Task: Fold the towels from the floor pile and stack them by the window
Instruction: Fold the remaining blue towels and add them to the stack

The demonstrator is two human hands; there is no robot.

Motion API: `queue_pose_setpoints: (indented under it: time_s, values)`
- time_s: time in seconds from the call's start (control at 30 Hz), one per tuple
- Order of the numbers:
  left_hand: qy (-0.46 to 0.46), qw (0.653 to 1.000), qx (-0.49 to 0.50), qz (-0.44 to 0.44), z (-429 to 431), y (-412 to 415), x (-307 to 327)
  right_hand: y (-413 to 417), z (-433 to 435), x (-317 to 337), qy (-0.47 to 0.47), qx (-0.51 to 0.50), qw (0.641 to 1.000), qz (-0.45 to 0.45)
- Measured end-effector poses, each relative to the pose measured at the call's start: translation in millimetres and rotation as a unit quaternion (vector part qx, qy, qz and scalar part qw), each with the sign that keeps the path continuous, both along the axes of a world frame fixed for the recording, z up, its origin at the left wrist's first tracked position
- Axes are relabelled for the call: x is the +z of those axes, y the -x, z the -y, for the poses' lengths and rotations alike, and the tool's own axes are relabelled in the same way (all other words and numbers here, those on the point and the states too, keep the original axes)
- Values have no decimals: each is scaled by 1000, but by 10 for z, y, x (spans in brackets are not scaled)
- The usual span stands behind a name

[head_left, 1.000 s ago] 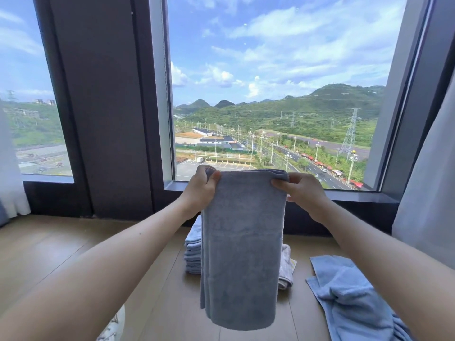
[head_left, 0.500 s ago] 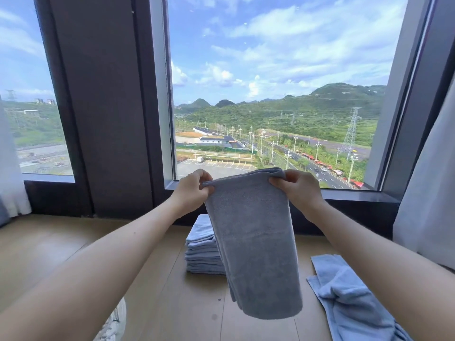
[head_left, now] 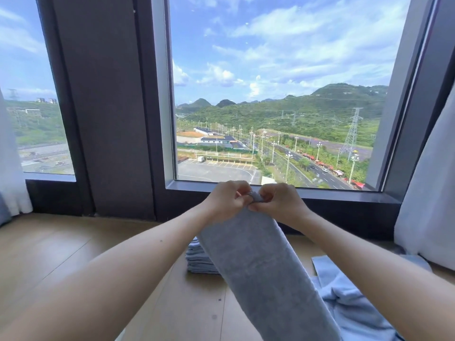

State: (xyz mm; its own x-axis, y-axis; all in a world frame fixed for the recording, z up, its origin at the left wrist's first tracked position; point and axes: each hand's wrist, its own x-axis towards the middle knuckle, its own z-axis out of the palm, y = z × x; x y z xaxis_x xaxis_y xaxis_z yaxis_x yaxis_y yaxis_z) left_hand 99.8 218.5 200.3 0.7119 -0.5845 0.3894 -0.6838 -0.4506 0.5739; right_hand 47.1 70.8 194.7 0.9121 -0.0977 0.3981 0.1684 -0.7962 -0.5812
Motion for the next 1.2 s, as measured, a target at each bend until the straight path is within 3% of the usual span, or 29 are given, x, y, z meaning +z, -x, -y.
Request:
queue_pose_setpoints:
  time_s: [0.1,0.27,0.53,1.0,1.2]
  values:
    - [54,998,14,-5,4,20,22,-20,-19,27,-12,19,1000,-19]
    - [148,988,48,-12,-64,-73,38,-9,92,-30,65,-8,993,-94]
    - [254,956,149,-13,-322,-308,92,23,330,-26,96,-60,988,-109]
    - [265,931,247,-48,-749,-518,-5,27,377,-24,188,-98,966,-148]
    - [235,928,278,-76,-714,-519,-21,58,489,89,159,-135,971,-114]
